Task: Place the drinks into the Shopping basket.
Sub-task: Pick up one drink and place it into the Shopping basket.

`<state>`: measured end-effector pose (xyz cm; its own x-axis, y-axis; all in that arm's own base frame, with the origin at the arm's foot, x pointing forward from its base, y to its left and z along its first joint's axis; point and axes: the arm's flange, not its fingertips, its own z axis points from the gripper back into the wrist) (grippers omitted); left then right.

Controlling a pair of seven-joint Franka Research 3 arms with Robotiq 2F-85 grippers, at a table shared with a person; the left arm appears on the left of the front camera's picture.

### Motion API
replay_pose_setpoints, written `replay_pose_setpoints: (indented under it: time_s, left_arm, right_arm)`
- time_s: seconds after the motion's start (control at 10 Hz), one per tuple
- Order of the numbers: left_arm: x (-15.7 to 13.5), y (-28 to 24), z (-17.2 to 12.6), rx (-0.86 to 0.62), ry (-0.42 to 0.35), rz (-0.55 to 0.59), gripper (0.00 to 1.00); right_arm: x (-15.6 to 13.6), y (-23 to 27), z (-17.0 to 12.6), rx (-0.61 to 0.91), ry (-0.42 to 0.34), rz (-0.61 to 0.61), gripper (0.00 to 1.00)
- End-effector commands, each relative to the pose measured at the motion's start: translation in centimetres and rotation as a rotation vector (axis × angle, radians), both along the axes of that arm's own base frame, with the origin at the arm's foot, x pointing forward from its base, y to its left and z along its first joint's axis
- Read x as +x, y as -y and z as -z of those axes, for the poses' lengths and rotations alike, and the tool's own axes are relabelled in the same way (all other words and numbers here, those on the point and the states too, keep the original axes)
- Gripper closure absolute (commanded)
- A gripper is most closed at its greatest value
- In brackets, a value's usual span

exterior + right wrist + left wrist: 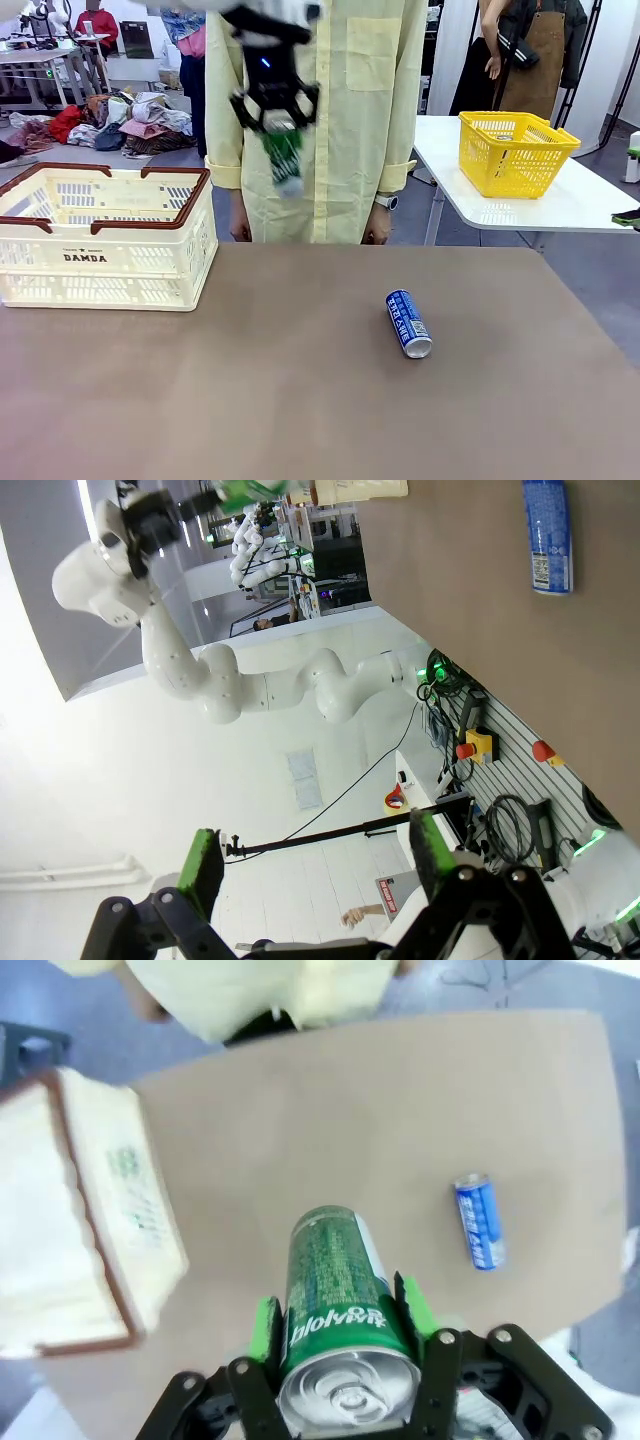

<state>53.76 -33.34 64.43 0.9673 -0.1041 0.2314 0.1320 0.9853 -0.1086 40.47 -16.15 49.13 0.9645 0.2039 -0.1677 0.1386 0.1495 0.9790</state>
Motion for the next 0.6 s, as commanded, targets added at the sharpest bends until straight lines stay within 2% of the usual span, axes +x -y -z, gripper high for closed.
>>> replay_pose_setpoints:
  time_s: [0.0, 0.1, 0.3, 0.4, 0.5]
  left_arm:
    - [6.5, -3.2, -3.9, 0.094, -0.037, 0.218, 1.0]
    - [8.8, -6.6, -5.2, 0.098, -0.076, 0.301, 1.0]
    - [12.1, -13.9, -6.6, 0.121, -0.089, 0.347, 1.0]
    - [13.2, -17.5, -5.9, 0.125, -0.142, 0.303, 1.0]
    - [13.0, -20.6, -4.1, 0.158, -0.222, 0.274, 1.0]
  right_arm:
    - [0.3, -0.3, -0.6, 0.005, -0.015, 0.009, 0.0]
    - [0.3, -0.3, -0.6, 0.005, -0.015, 0.009, 0.0]
    - [0.3, -0.3, -0.6, 0.005, -0.015, 0.009, 0.0]
    - [0.3, -0.3, -0.6, 0.005, -0.015, 0.009, 0.0]
    - [0.3, -0.3, -0.6, 0.005, -0.015, 0.009, 0.0]
